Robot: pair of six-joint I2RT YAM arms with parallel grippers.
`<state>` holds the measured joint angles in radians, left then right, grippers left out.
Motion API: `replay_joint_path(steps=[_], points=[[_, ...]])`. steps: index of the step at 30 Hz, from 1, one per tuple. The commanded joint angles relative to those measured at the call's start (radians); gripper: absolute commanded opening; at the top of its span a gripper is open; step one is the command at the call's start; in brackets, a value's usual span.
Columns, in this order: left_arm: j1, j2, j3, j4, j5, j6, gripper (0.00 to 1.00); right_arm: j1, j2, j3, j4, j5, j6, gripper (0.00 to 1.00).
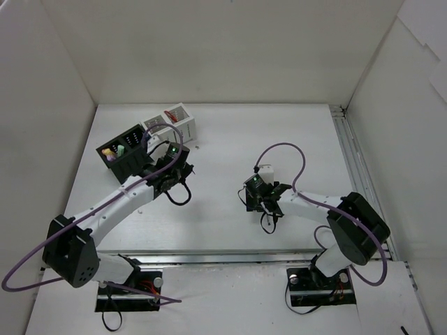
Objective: Sort the stationery into containers
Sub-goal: Pick up the pen cap from the center of the board, then pick up the pen from the center of the board.
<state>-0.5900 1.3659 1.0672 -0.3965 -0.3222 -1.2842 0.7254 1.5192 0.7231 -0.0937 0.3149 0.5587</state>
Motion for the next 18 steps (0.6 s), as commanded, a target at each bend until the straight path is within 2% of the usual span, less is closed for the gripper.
replay_joint_path(steps=[1, 4, 7, 10, 15, 18], points=[[-0.005, -0.062, 0.017, 0.025, -0.037, 0.036, 0.0, -0.032, 0.036, -0.011, 0.064, -0.022, 0.018, 0.64], [-0.005, -0.07, 0.013, 0.033, -0.043, 0.052, 0.0, -0.044, 0.056, -0.016, 0.086, -0.025, 0.018, 0.56], [-0.005, -0.067, 0.023, 0.025, -0.049, 0.062, 0.0, -0.052, 0.064, -0.014, 0.089, -0.037, 0.015, 0.4], [-0.005, -0.065, 0.037, 0.022, -0.054, 0.077, 0.0, -0.052, 0.05, -0.039, 0.088, -0.046, 0.027, 0.34], [-0.005, -0.057, 0.051, 0.021, -0.06, 0.091, 0.0, -0.053, 0.036, -0.102, 0.086, -0.071, 0.066, 0.31], [-0.005, -0.053, 0.051, 0.024, -0.061, 0.092, 0.0, -0.043, 0.048, -0.1, 0.118, -0.068, 0.066, 0.2]])
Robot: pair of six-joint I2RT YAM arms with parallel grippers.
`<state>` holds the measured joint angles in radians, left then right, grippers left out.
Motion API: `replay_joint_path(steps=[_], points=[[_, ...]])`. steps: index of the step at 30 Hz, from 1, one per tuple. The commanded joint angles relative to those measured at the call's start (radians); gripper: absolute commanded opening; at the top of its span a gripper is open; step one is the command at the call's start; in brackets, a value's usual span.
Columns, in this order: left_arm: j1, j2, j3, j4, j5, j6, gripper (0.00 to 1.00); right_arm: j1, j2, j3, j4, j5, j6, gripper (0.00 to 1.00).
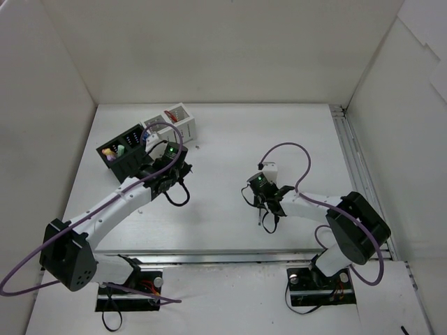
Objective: Sort the stationery into containers
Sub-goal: Pick up the pen from the center of the board.
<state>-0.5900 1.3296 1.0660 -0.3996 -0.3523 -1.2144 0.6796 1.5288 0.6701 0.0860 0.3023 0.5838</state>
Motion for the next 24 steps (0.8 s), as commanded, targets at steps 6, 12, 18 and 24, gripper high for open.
replay_joint_path(steps=[6, 12, 18, 24], points=[[-0.005, 0.006, 0.103, 0.002, -0.033, 0.082, 0.0, 0.066, 0.027, 0.02, -0.054, -0.104, -0.071, 0.0], [-0.014, 0.014, 0.14, 0.048, 0.035, 0.205, 0.0, 0.167, -0.217, -0.035, 0.214, -0.199, -0.289, 0.0], [-0.079, -0.046, 0.108, 0.115, 0.078, 0.275, 0.0, 0.187, -0.415, -0.089, 0.466, -0.459, -0.412, 0.0], [-0.157, -0.148, 0.028, 0.251, 0.076, 0.3, 0.0, 0.186, -0.421, -0.05, 0.497, -0.476, -0.388, 0.0]])
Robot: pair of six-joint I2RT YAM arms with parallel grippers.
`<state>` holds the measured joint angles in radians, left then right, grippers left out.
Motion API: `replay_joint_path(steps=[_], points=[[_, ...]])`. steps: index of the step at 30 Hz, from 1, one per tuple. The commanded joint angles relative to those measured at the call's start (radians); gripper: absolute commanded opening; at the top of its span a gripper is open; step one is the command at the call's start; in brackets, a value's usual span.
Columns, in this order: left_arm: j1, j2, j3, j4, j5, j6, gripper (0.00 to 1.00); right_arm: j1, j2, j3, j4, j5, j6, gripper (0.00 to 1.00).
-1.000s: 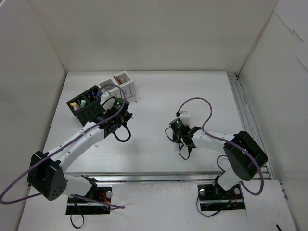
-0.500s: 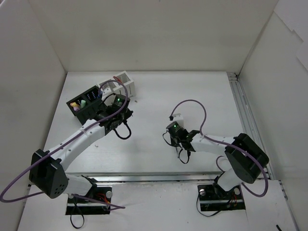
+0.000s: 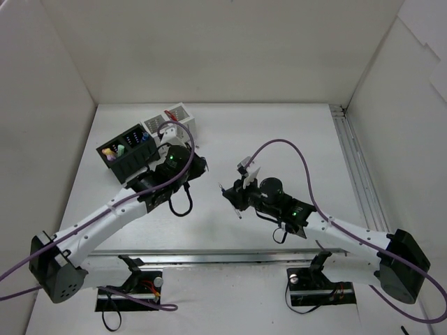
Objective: Sort the stationery into containers
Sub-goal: Pick up the pen from the center of the board.
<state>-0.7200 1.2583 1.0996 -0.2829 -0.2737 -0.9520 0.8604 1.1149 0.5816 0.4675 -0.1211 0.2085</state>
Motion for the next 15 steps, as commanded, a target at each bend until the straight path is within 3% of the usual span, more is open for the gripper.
replay_joint_path(steps=[1, 6, 15], points=[[-0.036, -0.088, -0.026, 0.143, -0.008, 0.03, 0.0, 0.005, -0.009, 0.037, 0.152, -0.054, -0.003, 0.0], [-0.084, -0.12, -0.079, 0.186, -0.07, -0.02, 0.0, 0.014, -0.018, 0.034, 0.25, -0.081, 0.023, 0.0], [-0.167, -0.125, -0.104, 0.214, -0.189, -0.071, 0.0, 0.025, -0.001, 0.061, 0.267, -0.038, 0.06, 0.0]])
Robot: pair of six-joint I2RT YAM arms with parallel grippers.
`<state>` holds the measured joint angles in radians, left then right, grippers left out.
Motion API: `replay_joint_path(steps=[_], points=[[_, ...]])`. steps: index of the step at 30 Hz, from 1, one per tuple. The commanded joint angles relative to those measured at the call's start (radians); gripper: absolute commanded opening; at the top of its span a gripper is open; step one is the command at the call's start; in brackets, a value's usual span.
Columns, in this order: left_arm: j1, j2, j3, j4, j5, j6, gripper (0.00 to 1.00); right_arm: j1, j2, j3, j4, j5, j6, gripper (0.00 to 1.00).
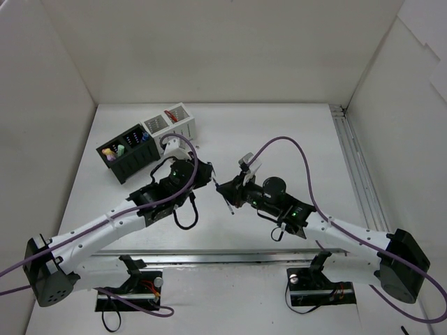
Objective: Sort the stationery into containers
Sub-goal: Pick up the pen from the center of the board, then close the pen cap on the pen.
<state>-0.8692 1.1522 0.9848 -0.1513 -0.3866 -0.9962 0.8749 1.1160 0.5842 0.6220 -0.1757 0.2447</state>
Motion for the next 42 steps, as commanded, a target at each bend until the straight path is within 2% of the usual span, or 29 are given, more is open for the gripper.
replay_joint_path(steps=[1, 15, 42], points=[[-0.031, -0.022, 0.006, 0.09, -0.086, -0.027, 0.0, 0.006, -0.001, 0.059, 0.113, 0.021, 0.03, 0.0], [-0.106, -0.034, -0.021, 0.099, -0.224, -0.065, 0.0, 0.009, 0.007, 0.063, 0.111, 0.051, 0.059, 0.0], [-0.106, -0.04, -0.035, 0.121, -0.236, -0.079, 0.0, 0.007, 0.033, 0.071, 0.107, 0.018, 0.065, 0.0]])
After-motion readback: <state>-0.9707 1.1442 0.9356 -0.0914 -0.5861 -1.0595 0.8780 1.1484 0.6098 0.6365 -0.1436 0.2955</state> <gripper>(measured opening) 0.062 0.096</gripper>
